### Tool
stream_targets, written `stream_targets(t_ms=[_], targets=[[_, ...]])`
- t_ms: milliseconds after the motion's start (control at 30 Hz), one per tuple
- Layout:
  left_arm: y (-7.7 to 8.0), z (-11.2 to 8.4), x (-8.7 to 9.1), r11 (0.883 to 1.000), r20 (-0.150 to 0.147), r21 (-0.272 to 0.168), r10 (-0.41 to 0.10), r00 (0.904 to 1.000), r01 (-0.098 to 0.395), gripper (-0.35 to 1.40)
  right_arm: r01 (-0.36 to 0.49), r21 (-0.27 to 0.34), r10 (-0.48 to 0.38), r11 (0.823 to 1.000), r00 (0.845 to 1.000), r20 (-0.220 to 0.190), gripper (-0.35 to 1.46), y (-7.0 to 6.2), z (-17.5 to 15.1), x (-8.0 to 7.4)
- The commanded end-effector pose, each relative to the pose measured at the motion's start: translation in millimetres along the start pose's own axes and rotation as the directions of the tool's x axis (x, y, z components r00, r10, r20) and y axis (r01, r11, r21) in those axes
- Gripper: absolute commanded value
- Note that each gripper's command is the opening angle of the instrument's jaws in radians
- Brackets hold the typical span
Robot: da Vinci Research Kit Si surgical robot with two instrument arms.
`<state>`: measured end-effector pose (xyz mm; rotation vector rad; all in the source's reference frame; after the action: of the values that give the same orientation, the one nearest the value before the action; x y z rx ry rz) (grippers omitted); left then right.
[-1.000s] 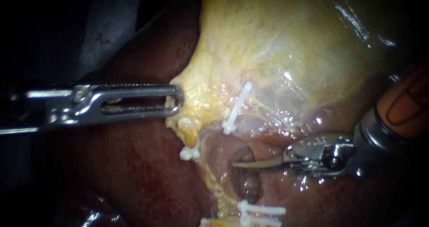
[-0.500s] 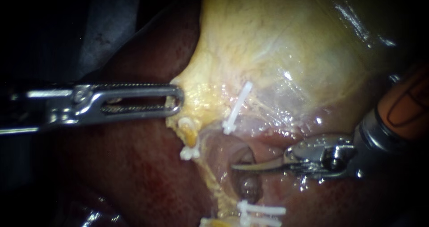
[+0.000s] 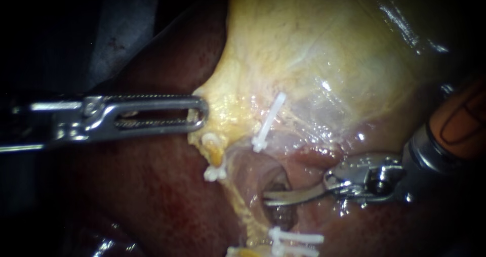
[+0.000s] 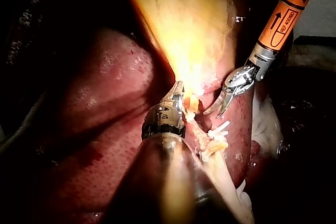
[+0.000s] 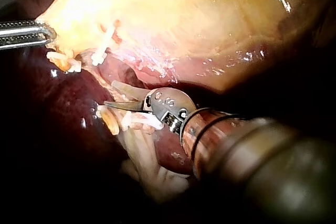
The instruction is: Go back from the cut right tube
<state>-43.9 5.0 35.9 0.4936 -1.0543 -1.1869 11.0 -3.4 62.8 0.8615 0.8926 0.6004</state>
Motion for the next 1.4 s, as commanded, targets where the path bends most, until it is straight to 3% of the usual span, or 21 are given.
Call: stream_targets(t_ms=[33, 533, 700, 1100, 1400], targets=[[0.0, 0.0, 0.0, 1.000, 0.000, 0.000, 0.000, 1.0000, 0.000, -0.35, 0.000, -0.001, 0.000, 1.000, 1.000, -0.001, 0.56, 0.0, -0.1, 0.1], [0.1, 0.0, 0.0, 1.000, 0.000, 0.000, 0.000, 1.0000, 0.000, -0.35, -0.007, 0.002, 0.007, 1.000, 1.000, -0.004, 0.42, -0.9, -2.4, 0.8], [0.1, 0.0, 0.0, 1.000, 0.000, 0.000, 0.000, 1.0000, 0.000, -0.35, -0.022, -0.009, 0.021, 1.000, 0.999, -0.025, 0.42, -1.4, -4.9, 1.7], [0.2, 0.0, 0.0, 1.000, -0.001, 0.001, 0.001, 1.0000, -0.001, -0.35, 0.038, -0.048, -0.043, 0.998, 0.994, -0.104, 0.49, -1.6, -9.8, 4.8], [0.2, 0.0, 0.1, 1.000, 0.000, 0.000, 0.001, 1.0000, -0.001, -0.35, 0.075, -0.076, -0.084, 0.994, 0.988, -0.126, 0.56, -1.5, -11.8, 6.0]])
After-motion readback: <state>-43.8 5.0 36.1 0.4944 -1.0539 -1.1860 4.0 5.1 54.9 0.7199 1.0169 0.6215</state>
